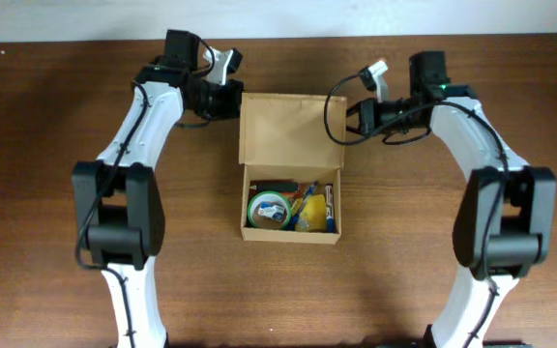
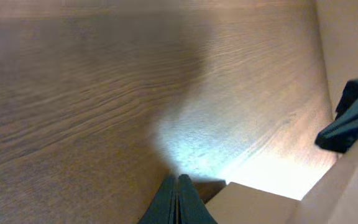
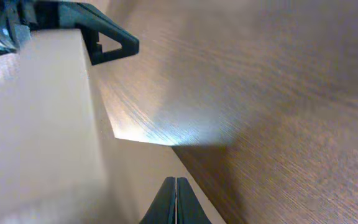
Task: Pack container
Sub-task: 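Push the lid down with both grippers to close the box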
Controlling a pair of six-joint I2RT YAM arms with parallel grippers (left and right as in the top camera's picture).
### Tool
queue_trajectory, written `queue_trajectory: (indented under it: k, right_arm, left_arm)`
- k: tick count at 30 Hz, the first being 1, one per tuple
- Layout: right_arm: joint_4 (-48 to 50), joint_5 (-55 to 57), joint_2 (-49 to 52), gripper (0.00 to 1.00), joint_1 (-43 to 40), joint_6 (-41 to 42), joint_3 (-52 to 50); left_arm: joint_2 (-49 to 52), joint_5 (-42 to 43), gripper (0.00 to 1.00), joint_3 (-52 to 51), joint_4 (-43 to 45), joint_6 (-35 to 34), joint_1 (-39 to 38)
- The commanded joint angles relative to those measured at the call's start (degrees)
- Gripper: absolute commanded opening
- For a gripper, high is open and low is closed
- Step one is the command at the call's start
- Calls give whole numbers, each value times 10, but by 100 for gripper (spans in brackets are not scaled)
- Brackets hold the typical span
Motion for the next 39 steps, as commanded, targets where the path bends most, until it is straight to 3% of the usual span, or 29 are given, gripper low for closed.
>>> queue_trajectory:
  k: [1, 9, 16, 26, 39]
  right_arm:
    - [-3, -31, -58, 4, 0, -13, 5]
    - [-38, -29, -94, 4, 22, -52, 5]
    - [-126, 5, -97, 4, 45, -95, 5]
    - [-293, 160, -106, 4, 76, -120, 5]
    - [-334, 221, -235, 4, 81, -118, 5]
  left_arm:
    - [-64, 12, 2, 13, -5, 44, -3]
    - [-105, 12, 2, 13, -36, 83, -13]
    - [-117, 5, 2, 13, -101, 122, -20]
    - [-122, -74, 2, 13, -250, 151, -26]
    - [-189, -193, 2, 13, -308, 157, -67]
